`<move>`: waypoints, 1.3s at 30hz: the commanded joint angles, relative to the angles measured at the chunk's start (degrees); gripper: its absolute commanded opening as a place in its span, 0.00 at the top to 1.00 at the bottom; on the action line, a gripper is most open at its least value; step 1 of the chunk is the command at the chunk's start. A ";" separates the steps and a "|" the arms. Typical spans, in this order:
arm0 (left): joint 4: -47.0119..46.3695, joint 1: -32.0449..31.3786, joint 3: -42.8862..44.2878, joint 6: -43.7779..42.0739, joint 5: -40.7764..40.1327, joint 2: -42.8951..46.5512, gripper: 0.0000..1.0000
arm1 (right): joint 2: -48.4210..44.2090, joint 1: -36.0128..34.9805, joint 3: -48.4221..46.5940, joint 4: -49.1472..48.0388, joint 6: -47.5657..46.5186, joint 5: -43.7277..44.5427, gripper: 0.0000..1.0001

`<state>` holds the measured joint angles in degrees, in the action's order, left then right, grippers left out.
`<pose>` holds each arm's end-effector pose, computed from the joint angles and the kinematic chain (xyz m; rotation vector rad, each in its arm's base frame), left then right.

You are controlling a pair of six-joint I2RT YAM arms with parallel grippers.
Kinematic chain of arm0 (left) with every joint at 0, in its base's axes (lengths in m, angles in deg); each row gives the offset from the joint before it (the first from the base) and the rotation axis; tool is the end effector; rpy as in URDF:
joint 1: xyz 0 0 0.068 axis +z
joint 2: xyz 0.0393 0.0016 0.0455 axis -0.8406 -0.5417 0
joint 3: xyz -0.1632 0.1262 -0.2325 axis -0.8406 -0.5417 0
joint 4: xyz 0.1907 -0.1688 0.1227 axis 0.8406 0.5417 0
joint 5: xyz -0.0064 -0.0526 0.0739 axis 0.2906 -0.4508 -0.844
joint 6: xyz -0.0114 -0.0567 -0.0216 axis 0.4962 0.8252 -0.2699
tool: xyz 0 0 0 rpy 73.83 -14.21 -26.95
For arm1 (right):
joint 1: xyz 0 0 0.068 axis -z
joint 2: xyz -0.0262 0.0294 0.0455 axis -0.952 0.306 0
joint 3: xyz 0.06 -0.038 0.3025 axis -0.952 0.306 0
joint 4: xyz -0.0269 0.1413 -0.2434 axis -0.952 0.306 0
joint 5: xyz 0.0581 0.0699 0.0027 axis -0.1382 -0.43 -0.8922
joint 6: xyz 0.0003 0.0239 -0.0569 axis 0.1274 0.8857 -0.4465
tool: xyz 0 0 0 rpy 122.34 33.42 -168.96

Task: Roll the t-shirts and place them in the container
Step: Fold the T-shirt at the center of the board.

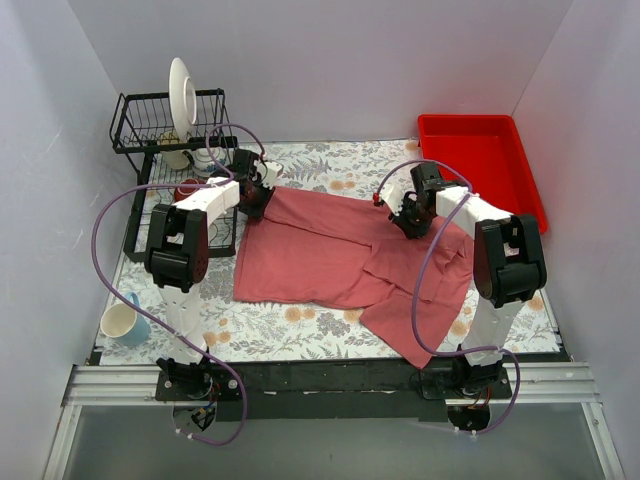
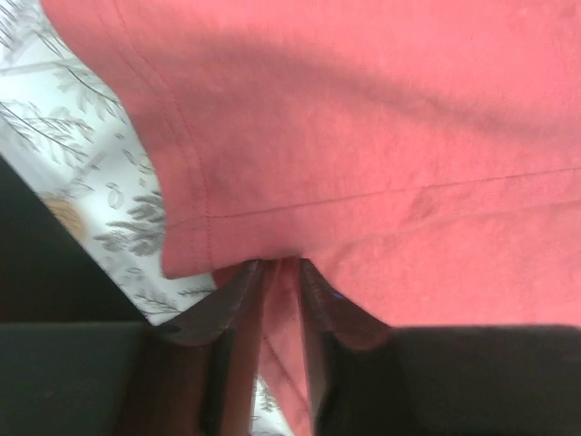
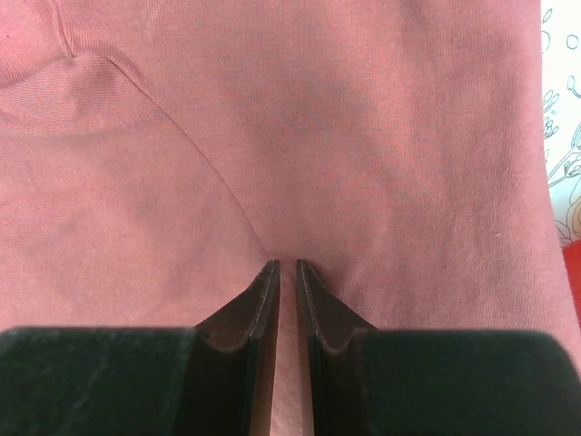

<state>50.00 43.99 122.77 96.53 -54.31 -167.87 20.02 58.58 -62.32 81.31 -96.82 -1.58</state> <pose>0.4629 -0.1132 0.1876 -0.1408 2.6917 -0.3133 0.3995 0.1053 0.1994 -1.4426 2.2674 0.0528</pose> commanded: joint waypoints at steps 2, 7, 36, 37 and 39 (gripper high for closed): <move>0.40 0.12 2.95 -0.93 -4.67 -0.44 0.90 | 0.84 0.07 -1.59 0.10 0.89 0.70 0.80; 0.40 0.73 0.41 -1.46 -7.32 0.97 1.00 | 1.36 0.16 -1.41 -0.34 0.98 1.06 0.81; 2.95 -0.23 4.80 0.82 1.03 0.18 0.69 | 1.98 0.07 -1.94 -0.61 1.60 1.14 0.81; 2.77 -0.41 4.97 0.65 0.94 -0.17 0.69 | 1.98 0.16 -1.94 -0.69 1.60 1.14 0.81; 2.68 -0.58 5.50 0.21 0.24 -1.14 0.72 | 1.98 0.07 -1.94 -0.61 1.60 1.32 0.81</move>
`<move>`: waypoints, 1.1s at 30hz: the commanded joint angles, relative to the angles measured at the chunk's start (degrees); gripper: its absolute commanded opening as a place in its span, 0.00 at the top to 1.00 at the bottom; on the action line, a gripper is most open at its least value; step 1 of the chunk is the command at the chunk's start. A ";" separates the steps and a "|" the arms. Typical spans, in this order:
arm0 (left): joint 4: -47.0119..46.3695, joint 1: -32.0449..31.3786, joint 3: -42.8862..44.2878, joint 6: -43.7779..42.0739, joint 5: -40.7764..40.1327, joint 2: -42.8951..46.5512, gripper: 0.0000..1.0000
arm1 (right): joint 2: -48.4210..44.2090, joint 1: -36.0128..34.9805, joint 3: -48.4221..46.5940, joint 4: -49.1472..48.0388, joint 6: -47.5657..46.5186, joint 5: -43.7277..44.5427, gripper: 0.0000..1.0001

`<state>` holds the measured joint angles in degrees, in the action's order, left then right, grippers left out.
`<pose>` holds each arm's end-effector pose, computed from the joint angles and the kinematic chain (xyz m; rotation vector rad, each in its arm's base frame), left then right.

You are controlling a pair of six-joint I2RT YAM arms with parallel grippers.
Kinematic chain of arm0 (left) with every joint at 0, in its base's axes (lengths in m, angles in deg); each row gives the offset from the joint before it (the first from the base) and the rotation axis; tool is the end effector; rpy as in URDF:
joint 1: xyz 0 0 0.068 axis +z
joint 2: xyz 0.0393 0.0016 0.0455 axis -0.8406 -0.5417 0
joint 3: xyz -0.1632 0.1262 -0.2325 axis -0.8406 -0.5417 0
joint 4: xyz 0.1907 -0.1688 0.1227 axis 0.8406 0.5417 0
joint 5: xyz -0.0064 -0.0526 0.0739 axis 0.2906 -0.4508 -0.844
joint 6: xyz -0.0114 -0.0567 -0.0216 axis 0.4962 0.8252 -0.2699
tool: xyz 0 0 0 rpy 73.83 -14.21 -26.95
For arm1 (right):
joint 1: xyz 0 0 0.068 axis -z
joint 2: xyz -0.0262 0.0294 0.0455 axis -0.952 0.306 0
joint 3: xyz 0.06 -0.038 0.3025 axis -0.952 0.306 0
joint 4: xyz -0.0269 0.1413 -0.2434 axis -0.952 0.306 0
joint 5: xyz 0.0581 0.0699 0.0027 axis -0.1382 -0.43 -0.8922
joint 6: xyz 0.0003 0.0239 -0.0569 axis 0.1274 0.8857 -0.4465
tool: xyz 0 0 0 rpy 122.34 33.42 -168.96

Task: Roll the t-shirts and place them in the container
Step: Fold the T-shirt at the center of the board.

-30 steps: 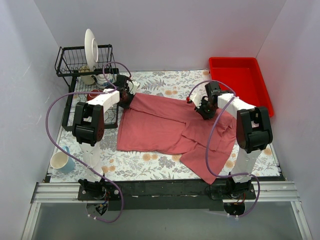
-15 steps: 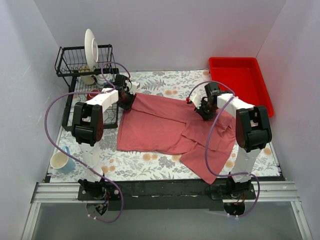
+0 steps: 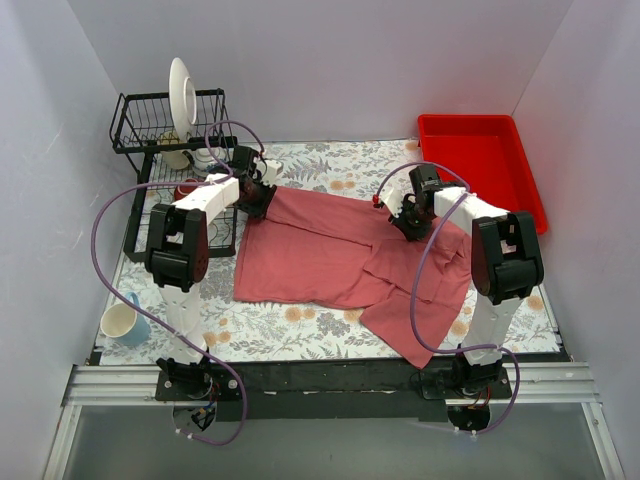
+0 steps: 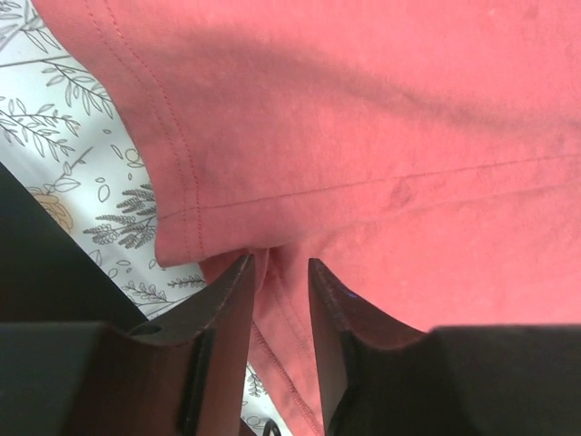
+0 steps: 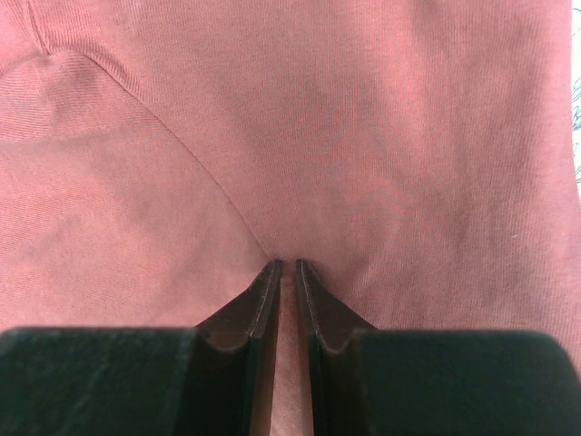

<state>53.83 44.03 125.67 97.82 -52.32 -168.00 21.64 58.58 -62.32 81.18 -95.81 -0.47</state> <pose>0.4650 -0.1150 0.1992 -0.1639 2.7158 -0.3599 0.4022 0.1051 0.1882 -1.4315 2.3106 0.0445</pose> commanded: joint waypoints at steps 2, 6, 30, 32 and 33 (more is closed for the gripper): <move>-1.41 -0.63 2.68 -1.61 -2.10 -1.45 0.74 | 0.36 0.16 -1.94 -0.48 0.59 0.29 0.81; -1.84 -0.72 2.33 -2.66 -2.45 -1.62 0.77 | 0.45 0.16 -1.68 -0.65 0.68 0.47 0.81; -5.97 -0.46 -1.01 -2.49 -13.87 0.92 1.00 | 2.03 0.07 -2.56 -1.09 0.86 1.08 0.83; -6.24 -0.10 -1.01 -2.31 -14.49 1.01 1.00 | 2.03 0.16 -2.21 -1.27 0.77 1.70 0.83; -6.50 -0.02 -1.18 -2.40 -15.19 1.19 1.00 | 2.12 0.25 -2.03 -1.44 0.77 1.70 0.83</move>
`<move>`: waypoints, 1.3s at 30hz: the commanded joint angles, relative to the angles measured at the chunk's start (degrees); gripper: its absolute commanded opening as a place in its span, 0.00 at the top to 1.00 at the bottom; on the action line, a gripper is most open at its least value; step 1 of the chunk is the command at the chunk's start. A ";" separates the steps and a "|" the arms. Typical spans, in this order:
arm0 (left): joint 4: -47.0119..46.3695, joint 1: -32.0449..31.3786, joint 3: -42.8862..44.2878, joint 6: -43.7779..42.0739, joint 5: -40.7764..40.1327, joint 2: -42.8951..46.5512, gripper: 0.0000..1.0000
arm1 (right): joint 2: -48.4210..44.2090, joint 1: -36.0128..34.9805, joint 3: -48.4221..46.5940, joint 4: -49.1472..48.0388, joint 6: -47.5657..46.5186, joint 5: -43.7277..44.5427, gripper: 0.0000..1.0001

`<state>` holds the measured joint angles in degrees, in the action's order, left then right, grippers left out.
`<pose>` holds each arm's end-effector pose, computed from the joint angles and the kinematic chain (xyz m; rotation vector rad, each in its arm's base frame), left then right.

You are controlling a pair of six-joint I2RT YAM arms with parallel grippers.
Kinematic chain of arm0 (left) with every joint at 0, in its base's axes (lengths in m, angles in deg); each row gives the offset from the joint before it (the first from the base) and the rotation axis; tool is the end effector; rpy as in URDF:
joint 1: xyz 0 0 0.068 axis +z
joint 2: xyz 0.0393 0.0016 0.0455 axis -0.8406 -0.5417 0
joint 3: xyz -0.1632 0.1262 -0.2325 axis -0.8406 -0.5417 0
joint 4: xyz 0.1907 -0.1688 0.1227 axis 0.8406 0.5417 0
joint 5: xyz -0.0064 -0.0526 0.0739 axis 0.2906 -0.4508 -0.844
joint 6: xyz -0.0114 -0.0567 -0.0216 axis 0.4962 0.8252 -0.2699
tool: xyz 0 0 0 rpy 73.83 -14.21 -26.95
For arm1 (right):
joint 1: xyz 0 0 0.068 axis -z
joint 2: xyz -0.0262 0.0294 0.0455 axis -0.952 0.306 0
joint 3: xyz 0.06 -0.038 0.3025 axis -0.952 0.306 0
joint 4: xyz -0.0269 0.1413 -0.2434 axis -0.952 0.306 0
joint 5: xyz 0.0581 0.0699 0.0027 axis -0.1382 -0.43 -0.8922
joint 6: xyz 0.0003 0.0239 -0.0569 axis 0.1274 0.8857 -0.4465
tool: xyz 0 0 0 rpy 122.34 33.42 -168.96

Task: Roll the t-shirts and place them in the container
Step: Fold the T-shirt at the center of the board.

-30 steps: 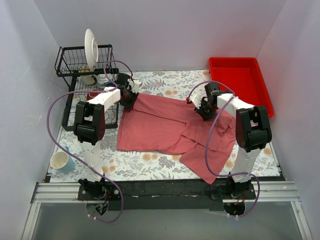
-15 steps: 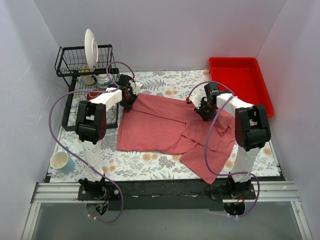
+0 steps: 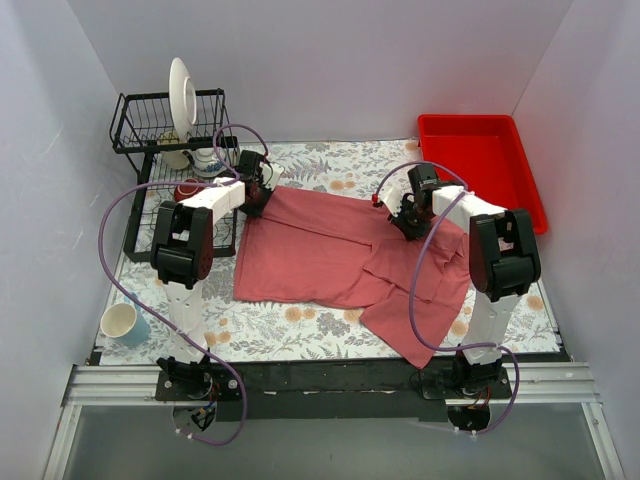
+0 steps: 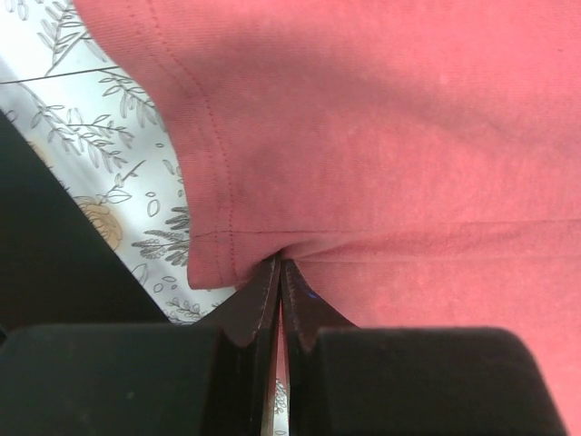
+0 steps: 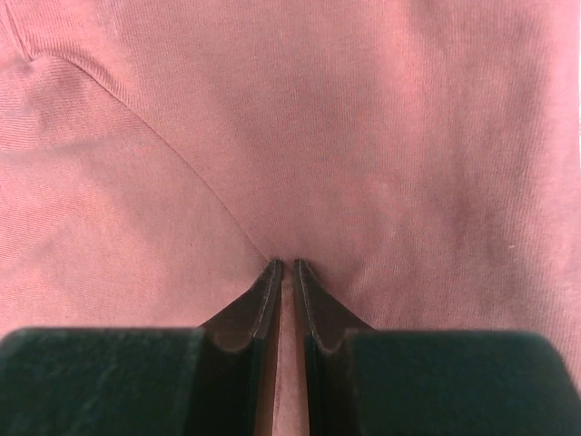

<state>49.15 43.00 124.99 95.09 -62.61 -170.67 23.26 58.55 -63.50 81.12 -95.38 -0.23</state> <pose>0.4748 -0.1177 0.1779 -0.1298 2.6603 -0.1243 0.4086 0.1066 0.1831 -1.4258 2.3230 0.0443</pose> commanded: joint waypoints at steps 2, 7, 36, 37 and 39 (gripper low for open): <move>-2.18 1.19 -0.68 0.42 -5.60 4.03 1.00 | 0.59 0.18 -0.76 -1.64 0.33 1.90 0.84; -3.49 1.98 -1.30 0.07 -8.15 4.30 1.00 | 1.12 0.36 -1.11 -1.82 0.42 1.90 0.84; 2.92 2.77 7.84 4.28 0.28 2.10 0.62 | 1.56 1.76 -0.41 -2.87 0.94 4.10 0.85; 3.79 2.68 8.02 4.46 0.46 1.75 0.62 | 1.56 1.76 -0.58 -2.78 0.94 4.10 0.85; 5.11 2.77 8.89 4.55 1.68 0.79 0.61 | 1.65 1.68 -0.76 -2.61 0.94 3.92 0.85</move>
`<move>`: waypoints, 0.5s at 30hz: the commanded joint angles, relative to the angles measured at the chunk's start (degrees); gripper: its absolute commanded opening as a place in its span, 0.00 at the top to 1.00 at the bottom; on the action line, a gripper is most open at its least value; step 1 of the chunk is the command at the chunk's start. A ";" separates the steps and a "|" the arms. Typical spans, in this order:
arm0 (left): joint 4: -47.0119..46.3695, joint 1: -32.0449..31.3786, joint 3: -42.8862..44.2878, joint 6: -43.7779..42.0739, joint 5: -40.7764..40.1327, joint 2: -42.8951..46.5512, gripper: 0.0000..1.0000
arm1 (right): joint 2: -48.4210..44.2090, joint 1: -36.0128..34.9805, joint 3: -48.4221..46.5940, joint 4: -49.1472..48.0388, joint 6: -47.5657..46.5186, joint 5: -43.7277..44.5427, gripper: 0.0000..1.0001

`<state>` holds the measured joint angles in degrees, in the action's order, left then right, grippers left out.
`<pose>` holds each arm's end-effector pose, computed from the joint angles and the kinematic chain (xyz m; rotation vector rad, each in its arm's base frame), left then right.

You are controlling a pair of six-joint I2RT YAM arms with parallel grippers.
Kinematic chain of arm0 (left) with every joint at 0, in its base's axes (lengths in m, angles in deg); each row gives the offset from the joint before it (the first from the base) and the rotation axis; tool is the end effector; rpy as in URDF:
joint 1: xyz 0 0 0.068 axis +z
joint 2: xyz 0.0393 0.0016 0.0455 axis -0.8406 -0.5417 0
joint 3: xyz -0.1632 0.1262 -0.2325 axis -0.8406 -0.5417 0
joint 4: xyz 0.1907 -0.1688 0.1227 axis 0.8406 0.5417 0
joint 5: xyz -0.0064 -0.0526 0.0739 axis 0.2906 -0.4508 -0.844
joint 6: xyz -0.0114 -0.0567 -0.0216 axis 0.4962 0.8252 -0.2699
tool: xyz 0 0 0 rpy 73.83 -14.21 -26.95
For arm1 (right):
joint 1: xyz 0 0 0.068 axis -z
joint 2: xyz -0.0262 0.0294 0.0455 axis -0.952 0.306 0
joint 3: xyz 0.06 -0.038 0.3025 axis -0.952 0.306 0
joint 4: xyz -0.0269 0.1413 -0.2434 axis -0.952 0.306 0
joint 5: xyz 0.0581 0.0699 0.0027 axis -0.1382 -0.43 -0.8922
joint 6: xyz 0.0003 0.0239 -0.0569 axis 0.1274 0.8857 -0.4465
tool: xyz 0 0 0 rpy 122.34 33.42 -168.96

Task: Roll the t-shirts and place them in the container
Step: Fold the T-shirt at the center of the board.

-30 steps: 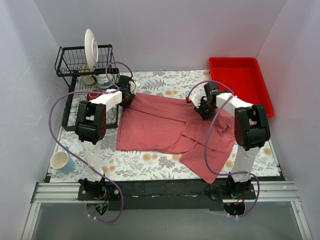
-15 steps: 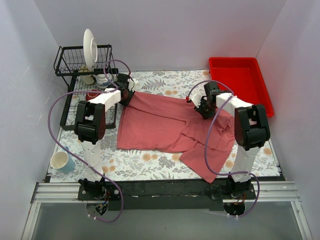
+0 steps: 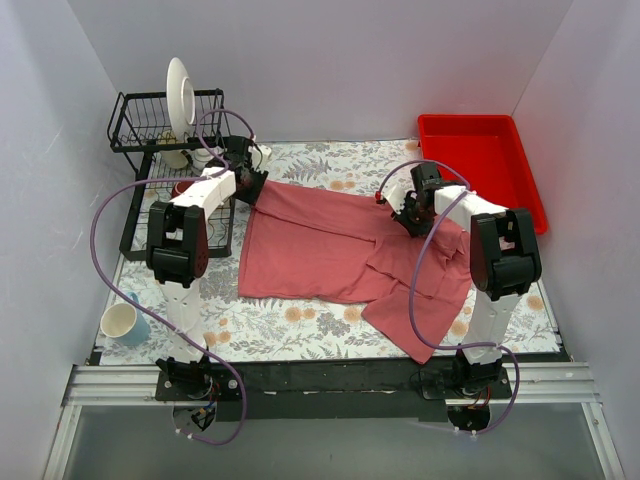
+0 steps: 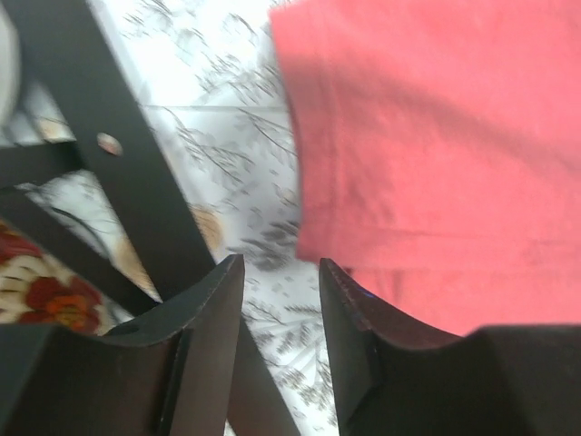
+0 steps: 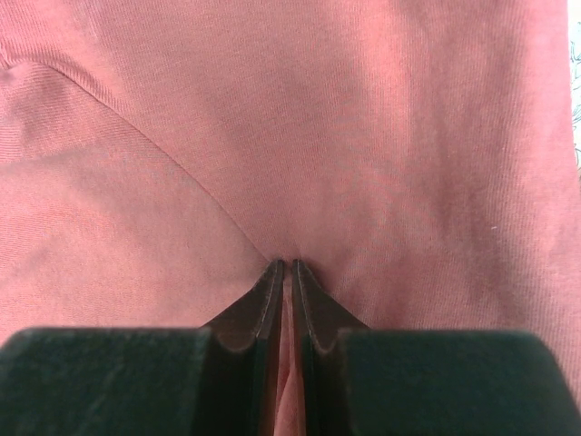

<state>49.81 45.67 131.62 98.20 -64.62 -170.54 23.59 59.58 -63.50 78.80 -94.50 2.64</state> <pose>0.4988 -0.0977 0.2160 -0.2698 2.5382 -0.1210 0.4159 0.0981 0.1825 -1.3679 2.3357 -0.0363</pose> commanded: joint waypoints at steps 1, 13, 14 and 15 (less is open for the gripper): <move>5.51 0.02 3.32 1.79 4.57 -0.14 0.60 | 1.41 0.73 -0.93 -0.20 0.07 1.06 0.85; 9.10 0.01 10.17 2.50 6.49 -6.90 0.65 | 1.58 0.65 -1.20 -0.03 0.07 0.70 0.85; 9.73 0.02 10.88 2.59 6.69 -7.52 0.66 | 1.67 0.73 -1.20 -0.11 0.07 0.70 0.85; 10.00 -0.07 11.58 2.68 6.95 -7.87 0.69 | 1.58 0.74 -1.29 -0.11 0.16 0.70 0.85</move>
<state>56.56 45.65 139.16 100.27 -60.05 -177.58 23.67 59.58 -63.50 78.78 -94.39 2.53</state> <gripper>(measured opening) 0.348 0.153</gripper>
